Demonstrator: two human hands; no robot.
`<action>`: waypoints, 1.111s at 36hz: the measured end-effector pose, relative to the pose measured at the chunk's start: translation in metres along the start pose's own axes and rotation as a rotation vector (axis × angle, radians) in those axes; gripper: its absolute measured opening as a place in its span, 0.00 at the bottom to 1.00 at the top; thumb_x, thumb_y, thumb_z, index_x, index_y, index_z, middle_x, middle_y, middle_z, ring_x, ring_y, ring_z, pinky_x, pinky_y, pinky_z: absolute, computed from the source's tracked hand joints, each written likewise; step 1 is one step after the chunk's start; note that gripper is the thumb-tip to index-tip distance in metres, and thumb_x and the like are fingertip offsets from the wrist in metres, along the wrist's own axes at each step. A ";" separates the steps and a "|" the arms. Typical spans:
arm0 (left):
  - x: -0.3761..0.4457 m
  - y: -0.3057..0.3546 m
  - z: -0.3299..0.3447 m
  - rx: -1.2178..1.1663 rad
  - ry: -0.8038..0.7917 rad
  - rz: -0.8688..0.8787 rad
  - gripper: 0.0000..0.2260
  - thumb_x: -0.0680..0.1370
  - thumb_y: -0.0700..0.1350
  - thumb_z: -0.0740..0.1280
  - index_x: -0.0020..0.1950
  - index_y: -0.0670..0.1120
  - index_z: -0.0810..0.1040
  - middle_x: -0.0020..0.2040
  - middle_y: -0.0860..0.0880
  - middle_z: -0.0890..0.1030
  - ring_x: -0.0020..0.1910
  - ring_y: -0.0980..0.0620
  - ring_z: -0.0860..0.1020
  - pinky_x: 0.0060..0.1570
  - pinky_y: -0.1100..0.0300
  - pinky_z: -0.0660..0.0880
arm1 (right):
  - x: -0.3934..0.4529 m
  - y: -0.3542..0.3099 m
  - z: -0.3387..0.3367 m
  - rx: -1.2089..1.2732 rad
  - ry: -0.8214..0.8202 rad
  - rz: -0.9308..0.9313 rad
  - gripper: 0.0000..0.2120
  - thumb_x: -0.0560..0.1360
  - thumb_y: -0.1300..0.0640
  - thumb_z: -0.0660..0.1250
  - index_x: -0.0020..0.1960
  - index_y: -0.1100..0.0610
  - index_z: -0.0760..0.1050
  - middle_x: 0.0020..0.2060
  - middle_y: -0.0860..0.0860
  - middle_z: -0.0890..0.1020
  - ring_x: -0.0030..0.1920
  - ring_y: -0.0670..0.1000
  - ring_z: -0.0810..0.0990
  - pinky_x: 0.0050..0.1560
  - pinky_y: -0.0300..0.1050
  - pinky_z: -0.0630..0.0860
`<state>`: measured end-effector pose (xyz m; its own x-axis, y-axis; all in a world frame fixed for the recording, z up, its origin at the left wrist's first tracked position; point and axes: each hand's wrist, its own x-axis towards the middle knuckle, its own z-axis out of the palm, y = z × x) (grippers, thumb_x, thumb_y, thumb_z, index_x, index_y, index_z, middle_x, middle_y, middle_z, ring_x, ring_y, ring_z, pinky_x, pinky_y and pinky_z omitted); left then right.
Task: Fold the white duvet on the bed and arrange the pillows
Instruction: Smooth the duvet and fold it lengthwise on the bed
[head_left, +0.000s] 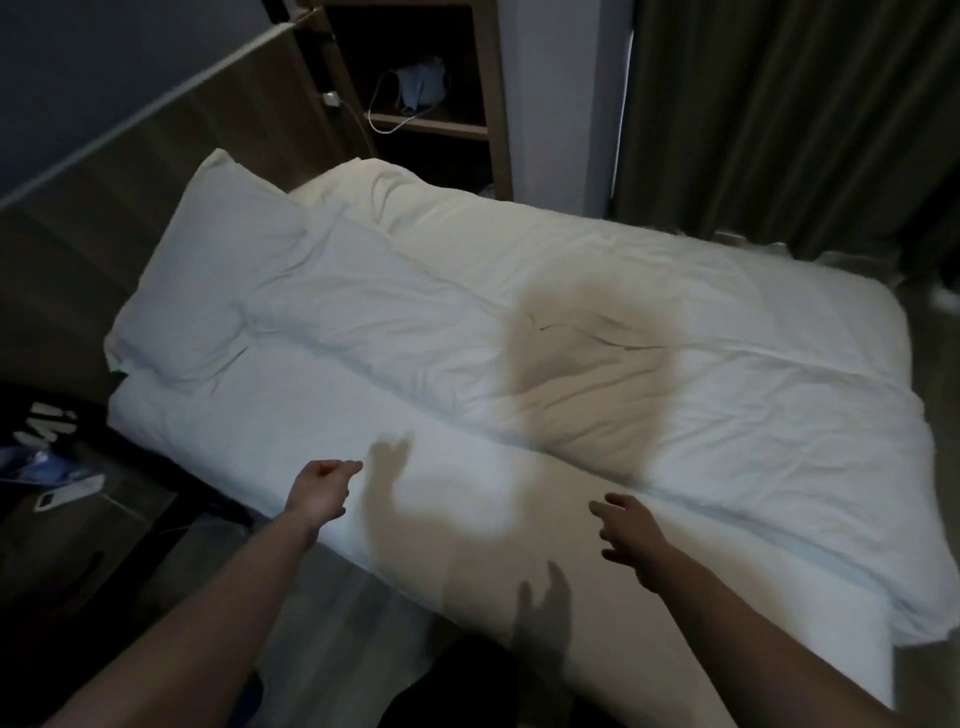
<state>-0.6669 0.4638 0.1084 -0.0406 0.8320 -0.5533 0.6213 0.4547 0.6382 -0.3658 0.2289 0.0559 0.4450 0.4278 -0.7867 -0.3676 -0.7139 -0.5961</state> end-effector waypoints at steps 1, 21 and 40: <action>0.009 0.001 -0.005 -0.010 -0.005 -0.002 0.17 0.76 0.53 0.71 0.58 0.44 0.76 0.50 0.49 0.79 0.54 0.46 0.80 0.49 0.51 0.80 | 0.003 0.000 0.009 0.025 0.011 0.014 0.25 0.79 0.51 0.66 0.73 0.55 0.65 0.54 0.57 0.76 0.54 0.57 0.77 0.54 0.55 0.78; 0.385 0.087 -0.055 0.054 -0.170 -0.020 0.17 0.76 0.55 0.70 0.51 0.42 0.77 0.49 0.43 0.77 0.49 0.44 0.77 0.47 0.51 0.75 | 0.175 -0.074 0.226 0.502 0.271 0.219 0.33 0.78 0.42 0.66 0.75 0.60 0.63 0.53 0.54 0.76 0.55 0.57 0.78 0.40 0.49 0.79; 0.594 0.075 0.047 -0.355 -0.501 -0.177 0.22 0.80 0.61 0.60 0.57 0.45 0.79 0.46 0.47 0.86 0.38 0.47 0.84 0.32 0.47 0.81 | 0.366 -0.062 0.204 1.086 0.641 0.306 0.30 0.71 0.44 0.73 0.68 0.53 0.69 0.59 0.56 0.75 0.54 0.62 0.77 0.37 0.61 0.78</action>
<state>-0.6072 0.9774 -0.1975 0.3056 0.5237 -0.7952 0.3380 0.7211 0.6048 -0.3467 0.5428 -0.2278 0.4240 -0.2272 -0.8767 -0.8590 0.2059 -0.4688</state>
